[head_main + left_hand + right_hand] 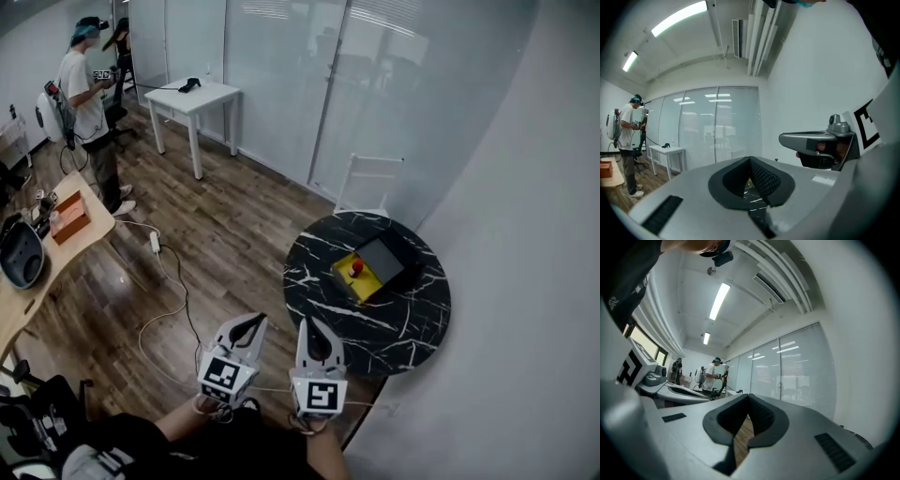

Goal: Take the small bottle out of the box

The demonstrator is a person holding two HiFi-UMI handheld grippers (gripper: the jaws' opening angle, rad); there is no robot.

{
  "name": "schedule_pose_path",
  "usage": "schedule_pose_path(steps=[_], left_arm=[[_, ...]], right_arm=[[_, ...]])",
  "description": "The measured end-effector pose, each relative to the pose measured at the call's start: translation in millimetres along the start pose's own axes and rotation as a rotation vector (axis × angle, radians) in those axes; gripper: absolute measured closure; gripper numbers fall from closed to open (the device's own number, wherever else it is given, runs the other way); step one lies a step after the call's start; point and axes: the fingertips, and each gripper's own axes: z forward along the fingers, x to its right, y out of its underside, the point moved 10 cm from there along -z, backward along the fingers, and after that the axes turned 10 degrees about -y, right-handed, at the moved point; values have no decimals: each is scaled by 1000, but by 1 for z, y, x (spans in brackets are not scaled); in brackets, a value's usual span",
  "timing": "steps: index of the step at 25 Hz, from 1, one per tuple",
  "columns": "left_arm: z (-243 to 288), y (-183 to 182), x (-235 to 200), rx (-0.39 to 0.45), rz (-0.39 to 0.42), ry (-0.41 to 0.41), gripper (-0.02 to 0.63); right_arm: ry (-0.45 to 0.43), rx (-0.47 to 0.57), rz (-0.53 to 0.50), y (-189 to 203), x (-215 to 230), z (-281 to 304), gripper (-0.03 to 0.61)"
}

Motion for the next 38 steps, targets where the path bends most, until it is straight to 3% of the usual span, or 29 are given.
schedule_pose_path(steps=[11, 17, 23, 27, 30, 33, 38], left_arm=[[37, 9, -66, -22, -27, -18, 615], [79, 17, -99, -40, -15, -53, 615], [145, 2, -129, -49, 4, -67, 615], [196, -3, -131, -72, 25, -18, 615], [231, 9, -122, -141, 39, 28, 615], [265, 17, -110, -174, 51, 67, 615], [313, 14, -87, -151, 99, 168, 615]], right_arm=[[-51, -18, -12, 6, -8, 79, 581], [-83, -6, -5, 19, 13, 137, 581], [-121, 23, 14, 21, 53, 201, 581], [-129, 16, 30, 33, 91, 233, 581], [-112, -31, 35, 48, 114, 240, 581], [-67, -77, 71, 66, 143, 238, 581], [52, -79, 102, 81, 195, 229, 581]])
